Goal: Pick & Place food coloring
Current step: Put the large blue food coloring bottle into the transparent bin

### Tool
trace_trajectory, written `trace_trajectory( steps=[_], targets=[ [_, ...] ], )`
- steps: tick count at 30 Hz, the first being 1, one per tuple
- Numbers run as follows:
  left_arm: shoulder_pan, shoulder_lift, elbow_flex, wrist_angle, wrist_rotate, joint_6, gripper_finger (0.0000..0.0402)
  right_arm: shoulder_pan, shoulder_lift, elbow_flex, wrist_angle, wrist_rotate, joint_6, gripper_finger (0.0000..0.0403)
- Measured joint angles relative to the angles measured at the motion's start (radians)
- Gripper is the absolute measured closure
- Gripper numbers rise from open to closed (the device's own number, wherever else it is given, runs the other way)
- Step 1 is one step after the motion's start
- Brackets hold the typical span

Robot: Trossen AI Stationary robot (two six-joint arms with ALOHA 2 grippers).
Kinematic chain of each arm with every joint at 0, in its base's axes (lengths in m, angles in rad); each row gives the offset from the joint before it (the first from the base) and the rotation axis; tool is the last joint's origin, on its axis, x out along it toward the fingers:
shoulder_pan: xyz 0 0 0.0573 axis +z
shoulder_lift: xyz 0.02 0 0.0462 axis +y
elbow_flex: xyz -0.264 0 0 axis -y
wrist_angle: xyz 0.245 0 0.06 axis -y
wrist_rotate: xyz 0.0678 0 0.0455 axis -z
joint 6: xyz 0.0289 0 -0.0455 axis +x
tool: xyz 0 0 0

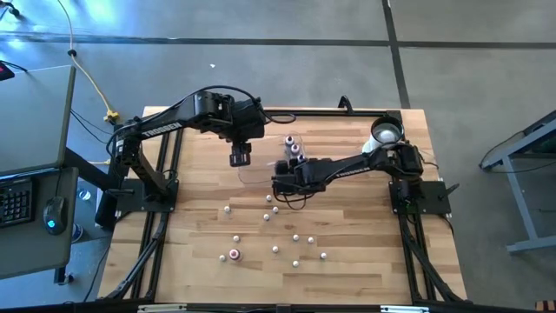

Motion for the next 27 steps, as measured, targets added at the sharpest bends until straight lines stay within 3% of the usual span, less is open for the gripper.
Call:
trace_trajectory(
  steps=[27],
  targets=[
    [0.000,0.000,0.000,-0.001,-0.003,0.001,0.0209,-0.005,0.009,-0.004,-0.045,0.034,0.105,0.0281]
  ],
)
